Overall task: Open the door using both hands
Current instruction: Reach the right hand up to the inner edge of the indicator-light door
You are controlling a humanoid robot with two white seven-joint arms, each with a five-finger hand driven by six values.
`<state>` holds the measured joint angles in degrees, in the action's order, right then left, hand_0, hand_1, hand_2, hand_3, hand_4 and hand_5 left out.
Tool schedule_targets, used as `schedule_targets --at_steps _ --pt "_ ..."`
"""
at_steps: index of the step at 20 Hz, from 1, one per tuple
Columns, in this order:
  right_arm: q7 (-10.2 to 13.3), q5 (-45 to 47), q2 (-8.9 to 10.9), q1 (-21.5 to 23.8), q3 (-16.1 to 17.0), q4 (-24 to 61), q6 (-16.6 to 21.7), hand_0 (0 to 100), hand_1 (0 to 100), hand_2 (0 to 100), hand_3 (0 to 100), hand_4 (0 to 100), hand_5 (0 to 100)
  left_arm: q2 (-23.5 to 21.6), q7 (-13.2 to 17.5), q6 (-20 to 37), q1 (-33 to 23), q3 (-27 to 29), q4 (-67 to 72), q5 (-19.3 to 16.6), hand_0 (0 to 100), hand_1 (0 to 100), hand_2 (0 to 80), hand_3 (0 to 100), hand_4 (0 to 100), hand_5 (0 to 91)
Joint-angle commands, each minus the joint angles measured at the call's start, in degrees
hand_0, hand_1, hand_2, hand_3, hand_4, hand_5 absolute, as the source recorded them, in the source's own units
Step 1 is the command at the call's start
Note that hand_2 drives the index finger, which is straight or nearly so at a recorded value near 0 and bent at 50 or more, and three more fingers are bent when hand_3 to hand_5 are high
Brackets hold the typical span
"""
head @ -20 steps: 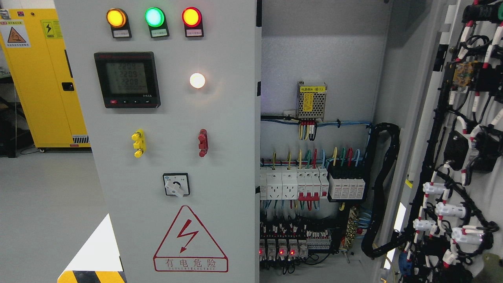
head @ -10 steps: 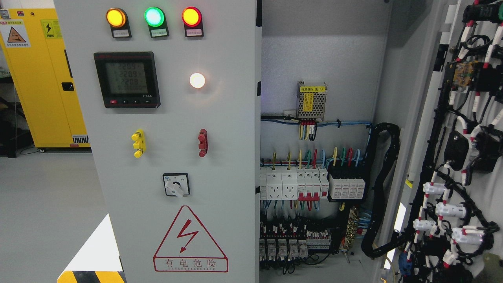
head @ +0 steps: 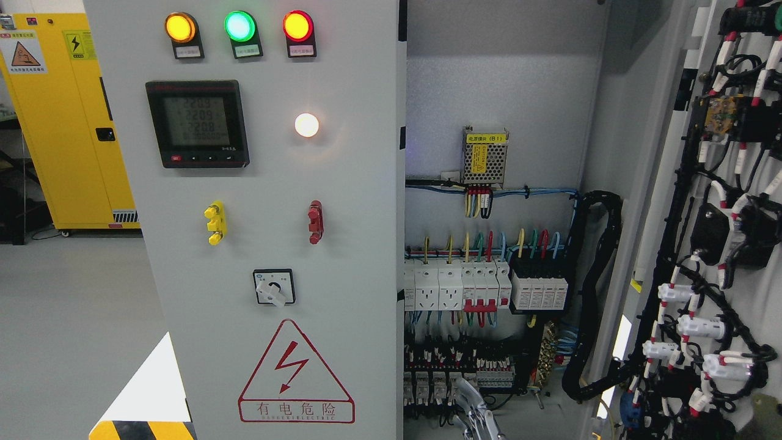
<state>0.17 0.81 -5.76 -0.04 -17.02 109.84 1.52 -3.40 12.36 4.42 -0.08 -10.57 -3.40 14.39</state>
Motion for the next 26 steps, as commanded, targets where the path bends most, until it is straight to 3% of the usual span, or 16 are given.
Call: schedule_targets --at_steps 1,4,8,15,18,26 --pt "-0.3 -3.0 -1.88 -7.1 -0.4 -2.5 -1.4 0 50 4 0 0 0 -0.4 -1.3 0.0 -1.4 -0.1 0.2 -0.1 12 56 0.0 0 0 0.0" --pt "-0.2 -3.2 -1.97 -11.5 -0.4 -5.8 -2.0 0 50 4 0 0 0 -0.7 -1.3 0.0 -1.4 0.0 0.2 0.0 12 56 0.0 0 0 0.0" --pt "-0.2 -2.9 -1.88 -18.4 0.8 -9.8 -6.3 0 50 4 0 0 0 -0.2 -1.0 0.0 -1.4 0.1 0.2 0.1 12 56 0.0 0 0 0.0" --pt "-0.2 -2.5 -1.88 -27.4 1.9 -16.1 -6.6 0 50 4 0 0 0 -0.1 -1.0 0.0 -1.3 0.0 0.1 0.1 12 56 0.0 0 0 0.0" --pt "-0.3 -2.3 -1.97 -30.8 2.7 -19.2 -8.7 0 50 4 0 0 0 -0.3 -1.0 0.0 -1.3 0.1 0.2 0.1 12 56 0.0 0 0 0.0" --pt "-0.4 -0.6 -2.59 -34.1 3.6 -22.3 -12.9 0 50 4 0 0 0 -0.6 -0.9 -0.1 -1.7 0.2 0.2 0.1 12 56 0.0 0 0 0.0"
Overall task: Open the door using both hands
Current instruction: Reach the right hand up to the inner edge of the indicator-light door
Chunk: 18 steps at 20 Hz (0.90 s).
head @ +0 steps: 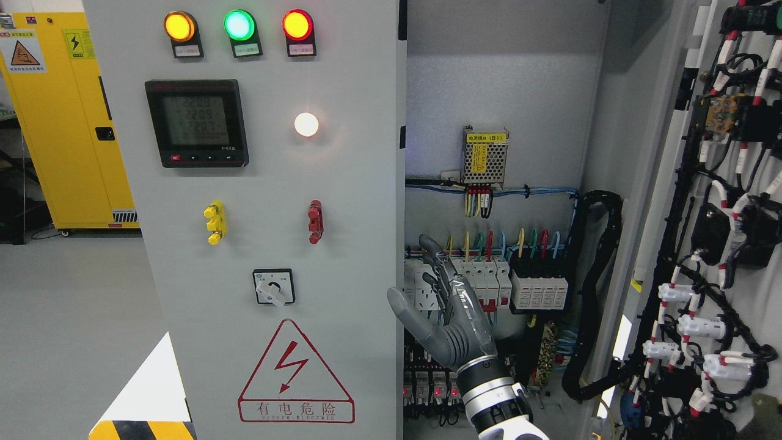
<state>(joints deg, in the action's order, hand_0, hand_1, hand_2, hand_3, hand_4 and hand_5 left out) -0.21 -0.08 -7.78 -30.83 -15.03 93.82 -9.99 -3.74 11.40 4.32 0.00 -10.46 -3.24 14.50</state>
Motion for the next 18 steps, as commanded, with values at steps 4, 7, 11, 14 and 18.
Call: schedule_targets --at_steps 4,7,11,14,18 --pt "-0.2 4.2 -0.57 -4.4 1.5 -6.1 -2.3 0 50 4 0 0 0 -0.2 0.0 0.0 -1.8 0.1 0.1 0.0 12 56 0.0 0 0 0.0" --pt "-0.5 4.4 -0.57 -6.2 2.0 -6.5 -2.3 0 50 4 0 0 0 -0.2 0.0 0.0 -1.8 0.2 0.1 0.0 12 56 0.0 0 0 0.0" --pt "-0.6 4.5 -0.57 -6.6 2.1 -6.2 -2.4 0 50 4 0 0 0 0.3 0.0 0.0 -1.6 0.1 -0.1 0.0 12 56 0.0 0 0 0.0" --pt "-5.6 4.6 -0.65 -7.5 2.3 -6.7 -2.4 0 50 4 0 0 0 0.6 0.0 0.1 -1.6 0.1 -0.1 0.0 12 56 0.0 0 0 0.0" --pt "-6.6 7.5 -0.66 -7.8 4.6 -8.2 -2.7 0 50 4 0 0 0 0.5 0.0 0.1 -1.5 0.2 -0.1 0.0 12 56 0.0 0 0 0.0"
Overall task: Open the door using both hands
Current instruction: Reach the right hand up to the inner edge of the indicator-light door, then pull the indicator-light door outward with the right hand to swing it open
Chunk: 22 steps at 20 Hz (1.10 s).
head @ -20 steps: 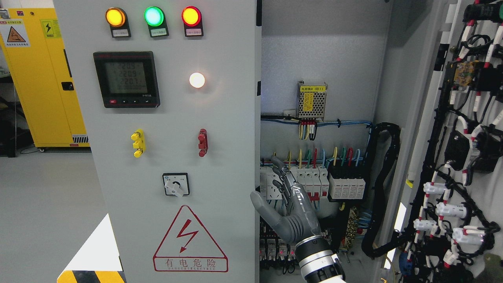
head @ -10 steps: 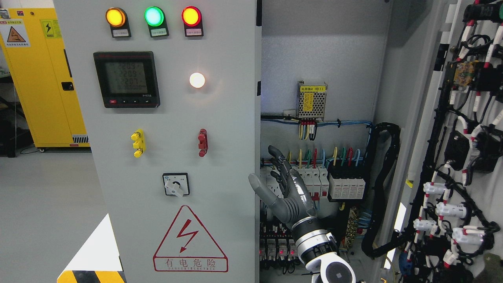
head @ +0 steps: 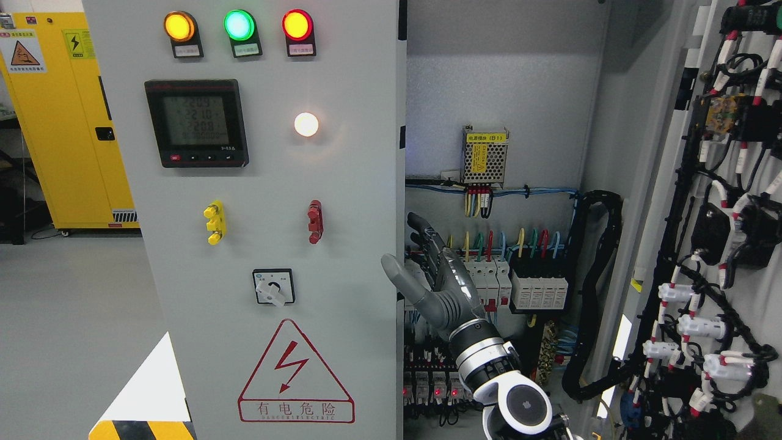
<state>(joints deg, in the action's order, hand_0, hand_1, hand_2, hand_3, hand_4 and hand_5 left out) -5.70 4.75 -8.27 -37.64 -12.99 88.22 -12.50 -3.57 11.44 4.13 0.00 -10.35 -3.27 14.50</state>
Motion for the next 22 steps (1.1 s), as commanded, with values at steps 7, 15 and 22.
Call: schedule_targets --at_steps 7,15,22 --pt "-1.8 8.0 0.01 -2.8 2.8 -5.2 -2.1 0 50 4 0 0 0 1.1 0.0 0.3 -1.3 0.2 -0.5 0.1 12 56 0.0 0 0 0.0" --pt "-8.6 9.7 0.36 -3.1 4.6 -7.3 -2.1 0 50 4 0 0 0 1.1 0.1 0.3 -1.1 0.2 -0.6 0.2 12 56 0.0 0 0 0.0" --pt "-16.6 9.8 0.45 -6.6 7.1 -11.3 -1.6 0 50 4 0 0 0 1.0 0.1 0.3 -0.7 0.1 -0.7 0.1 12 56 0.0 0 0 0.0"
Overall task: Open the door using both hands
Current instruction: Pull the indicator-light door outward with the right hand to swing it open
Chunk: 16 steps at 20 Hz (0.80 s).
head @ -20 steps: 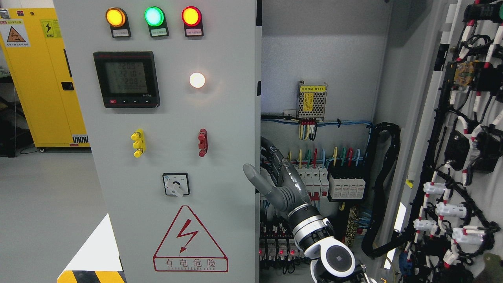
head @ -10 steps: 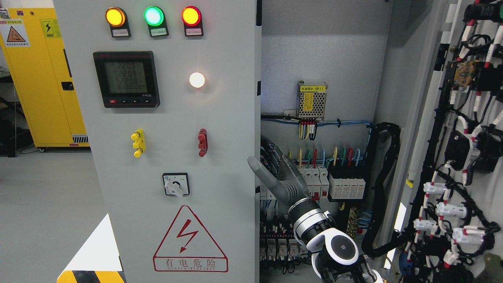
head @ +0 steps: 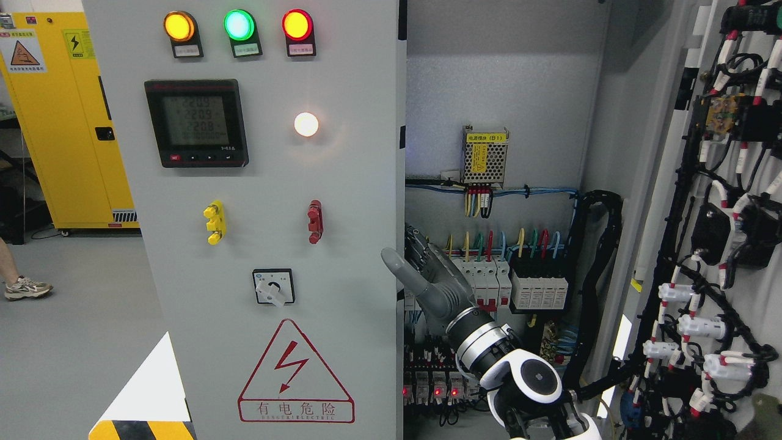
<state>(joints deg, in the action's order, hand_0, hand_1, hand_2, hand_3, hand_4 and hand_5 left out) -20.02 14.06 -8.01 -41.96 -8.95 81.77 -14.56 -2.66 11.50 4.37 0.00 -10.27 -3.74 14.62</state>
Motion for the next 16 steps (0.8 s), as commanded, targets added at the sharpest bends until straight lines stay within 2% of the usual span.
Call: schedule_targets --at_steps 1,3,6,8,14,16 --pt "-2.7 0.4 0.19 -2.9 3.1 -5.5 0.6 0 50 4 0 0 0 0.2 0.0 0.0 -0.8 0.0 -0.2 0.1 12 56 0.0 0 0 0.0" --pt "-4.8 0.4 0.28 -2.9 3.3 -5.8 0.6 0 50 4 0 0 0 0.2 0.0 0.0 -0.6 0.0 -0.3 0.1 12 56 0.0 0 0 0.0" --pt "-9.6 0.4 0.28 -2.9 4.2 -6.8 0.6 0 50 4 0 0 0 0.3 0.0 0.0 0.4 0.0 -0.2 0.1 12 56 0.0 0 0 0.0" --pt "-10.3 0.4 0.28 -3.0 5.0 -7.2 0.6 0 50 4 0 0 0 0.4 0.0 0.0 0.4 0.1 -0.3 0.1 12 56 0.0 0 0 0.0" --pt "-10.5 0.5 0.37 -3.0 5.2 -7.7 0.6 0 50 4 0 0 0 1.3 0.0 0.0 0.5 0.0 -0.2 0.0 12 56 0.0 0 0 0.0" --pt "-12.7 1.0 0.37 -3.4 5.8 -8.1 0.5 0 50 4 0 0 0 1.1 0.0 0.0 0.9 0.0 -0.2 0.0 12 56 0.0 0 0 0.0"
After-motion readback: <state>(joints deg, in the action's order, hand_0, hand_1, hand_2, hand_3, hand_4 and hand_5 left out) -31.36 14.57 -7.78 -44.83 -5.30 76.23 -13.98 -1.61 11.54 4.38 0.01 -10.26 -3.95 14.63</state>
